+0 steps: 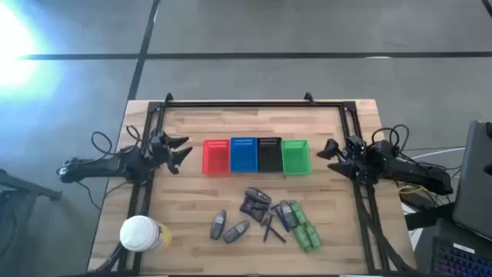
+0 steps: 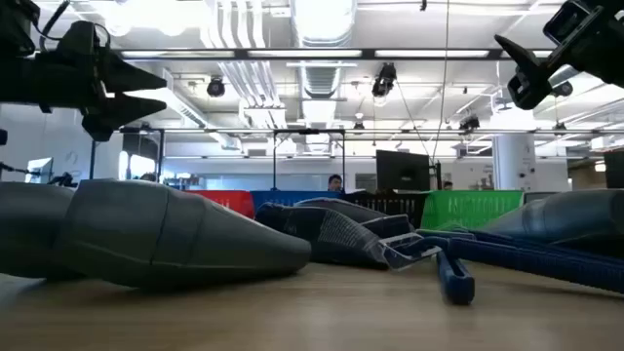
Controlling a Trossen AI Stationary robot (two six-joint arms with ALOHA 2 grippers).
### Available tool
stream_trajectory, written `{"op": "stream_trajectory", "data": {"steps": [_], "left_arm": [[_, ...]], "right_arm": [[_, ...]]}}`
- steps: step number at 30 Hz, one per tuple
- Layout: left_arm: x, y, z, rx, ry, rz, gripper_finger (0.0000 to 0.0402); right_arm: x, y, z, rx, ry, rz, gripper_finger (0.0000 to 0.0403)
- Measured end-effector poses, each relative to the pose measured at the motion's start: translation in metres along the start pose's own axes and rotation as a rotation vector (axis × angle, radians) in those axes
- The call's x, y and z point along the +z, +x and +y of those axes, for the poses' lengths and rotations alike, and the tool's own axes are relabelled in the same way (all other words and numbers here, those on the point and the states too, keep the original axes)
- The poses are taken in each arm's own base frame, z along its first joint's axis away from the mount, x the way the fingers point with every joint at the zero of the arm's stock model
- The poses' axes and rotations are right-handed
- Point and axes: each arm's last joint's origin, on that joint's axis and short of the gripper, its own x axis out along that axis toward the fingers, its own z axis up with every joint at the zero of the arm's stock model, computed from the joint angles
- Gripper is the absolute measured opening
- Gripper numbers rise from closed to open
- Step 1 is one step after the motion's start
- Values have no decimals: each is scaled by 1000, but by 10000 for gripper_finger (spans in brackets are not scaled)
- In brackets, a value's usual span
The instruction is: Pick & Place Travel size toiletries
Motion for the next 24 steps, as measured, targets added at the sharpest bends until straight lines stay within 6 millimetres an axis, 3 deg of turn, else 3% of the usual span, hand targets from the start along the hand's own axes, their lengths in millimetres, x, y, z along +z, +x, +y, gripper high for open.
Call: {"op": "stream_trajectory", "data": {"steps": [15, 24], "left_arm": [[0, 0, 0, 0, 0, 0, 255], [0, 0, 0, 0, 0, 0, 255]], "right_arm": [[0, 0, 0, -1, 1, 1, 358], [0, 0, 0, -1, 1, 1, 346]]}}
